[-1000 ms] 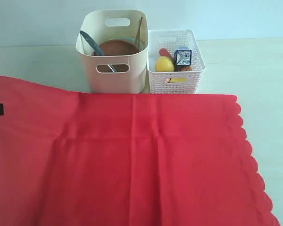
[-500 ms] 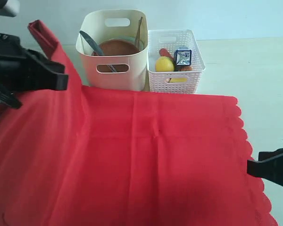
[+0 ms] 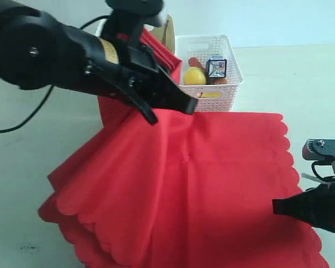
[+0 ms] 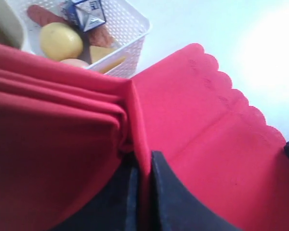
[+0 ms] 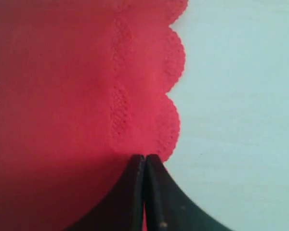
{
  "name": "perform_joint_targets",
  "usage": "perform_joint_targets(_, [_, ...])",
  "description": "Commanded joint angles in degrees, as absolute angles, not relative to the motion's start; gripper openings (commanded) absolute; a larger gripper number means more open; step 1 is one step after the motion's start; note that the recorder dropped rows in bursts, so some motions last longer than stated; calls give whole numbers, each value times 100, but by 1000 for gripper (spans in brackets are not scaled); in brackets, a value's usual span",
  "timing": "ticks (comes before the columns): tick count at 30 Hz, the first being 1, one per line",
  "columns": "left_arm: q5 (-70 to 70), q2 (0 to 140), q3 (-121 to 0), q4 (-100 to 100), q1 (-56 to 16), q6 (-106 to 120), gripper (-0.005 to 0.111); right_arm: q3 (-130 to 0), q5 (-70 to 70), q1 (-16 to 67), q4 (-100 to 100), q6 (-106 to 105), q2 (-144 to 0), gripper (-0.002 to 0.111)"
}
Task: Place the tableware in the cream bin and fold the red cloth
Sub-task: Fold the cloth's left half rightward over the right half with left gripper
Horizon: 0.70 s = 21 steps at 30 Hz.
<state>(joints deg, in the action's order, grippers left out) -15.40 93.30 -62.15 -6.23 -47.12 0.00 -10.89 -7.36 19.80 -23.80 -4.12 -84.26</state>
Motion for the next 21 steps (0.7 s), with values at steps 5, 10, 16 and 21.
perform_joint_targets(5, [-1474,10580,-7399,-682,-5194,-41,10,-1127,-984,2001,-2398,-434,-8377,0])
perform_joint_targets(10, [-1474,11039,-7794,-708,-5378,-124,33,-1127,-938,2001,-2398,-447,-7820,0])
perform_joint_targets(16, [-1474,11284,-8027,-685,-5596,-118,60,-1066,-1002,2001,-2398,-661,-6671,0])
perform_joint_targets(21, [-1517,11278,-8027,-620,-5588,0,75,-1066,-911,2001,-2398,-799,-5591,0])
